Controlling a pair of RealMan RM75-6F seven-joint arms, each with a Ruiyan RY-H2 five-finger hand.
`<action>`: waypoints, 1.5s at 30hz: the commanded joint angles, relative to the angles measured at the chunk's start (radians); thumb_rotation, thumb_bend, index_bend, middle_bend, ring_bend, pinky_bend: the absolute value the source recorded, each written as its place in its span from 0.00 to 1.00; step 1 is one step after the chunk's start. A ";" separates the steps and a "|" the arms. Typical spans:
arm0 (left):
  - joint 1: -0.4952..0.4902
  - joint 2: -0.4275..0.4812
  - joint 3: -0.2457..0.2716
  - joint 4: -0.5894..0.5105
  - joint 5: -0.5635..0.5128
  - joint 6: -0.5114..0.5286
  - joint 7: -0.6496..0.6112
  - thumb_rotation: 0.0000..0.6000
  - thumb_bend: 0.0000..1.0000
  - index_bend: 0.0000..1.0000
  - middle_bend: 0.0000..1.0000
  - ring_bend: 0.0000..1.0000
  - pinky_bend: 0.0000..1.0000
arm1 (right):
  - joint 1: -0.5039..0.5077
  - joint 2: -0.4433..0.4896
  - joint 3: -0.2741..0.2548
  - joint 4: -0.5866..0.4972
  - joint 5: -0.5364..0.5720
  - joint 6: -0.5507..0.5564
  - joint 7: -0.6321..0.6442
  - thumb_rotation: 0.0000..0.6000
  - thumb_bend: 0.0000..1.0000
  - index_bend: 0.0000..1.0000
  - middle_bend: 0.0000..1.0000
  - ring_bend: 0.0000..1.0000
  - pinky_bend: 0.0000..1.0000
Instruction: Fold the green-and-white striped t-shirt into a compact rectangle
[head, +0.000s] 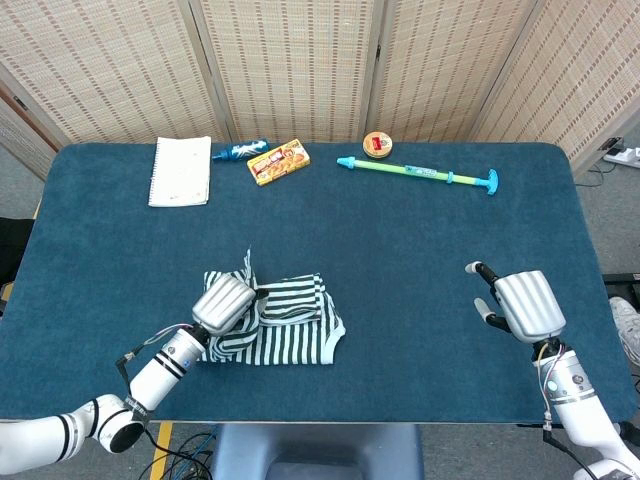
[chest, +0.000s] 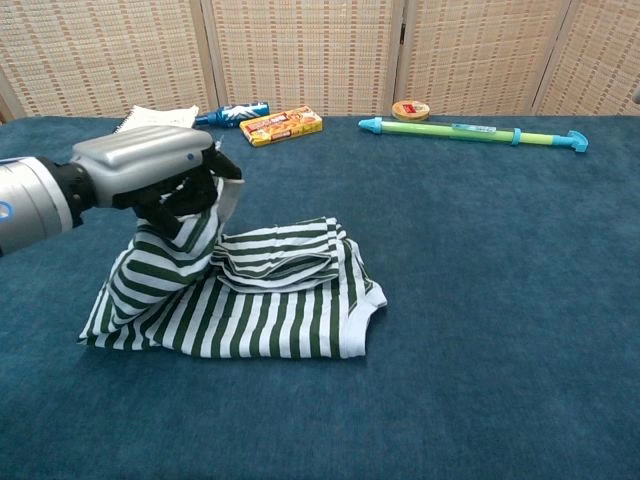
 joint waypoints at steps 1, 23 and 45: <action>-0.030 -0.047 -0.021 -0.033 -0.061 -0.032 0.090 1.00 0.61 0.65 0.90 0.81 0.90 | -0.002 0.002 0.000 0.001 0.002 0.000 0.002 1.00 0.34 0.31 0.98 1.00 1.00; -0.148 -0.224 -0.078 -0.008 -0.301 -0.056 0.405 1.00 0.60 0.64 0.90 0.81 0.90 | -0.022 0.011 0.000 0.029 0.008 0.000 0.036 1.00 0.34 0.31 0.98 1.00 1.00; -0.213 -0.339 -0.090 0.079 -0.408 -0.017 0.478 1.00 0.43 0.36 0.87 0.78 0.90 | -0.029 0.014 0.007 0.049 0.011 -0.002 0.063 1.00 0.34 0.31 0.98 1.00 1.00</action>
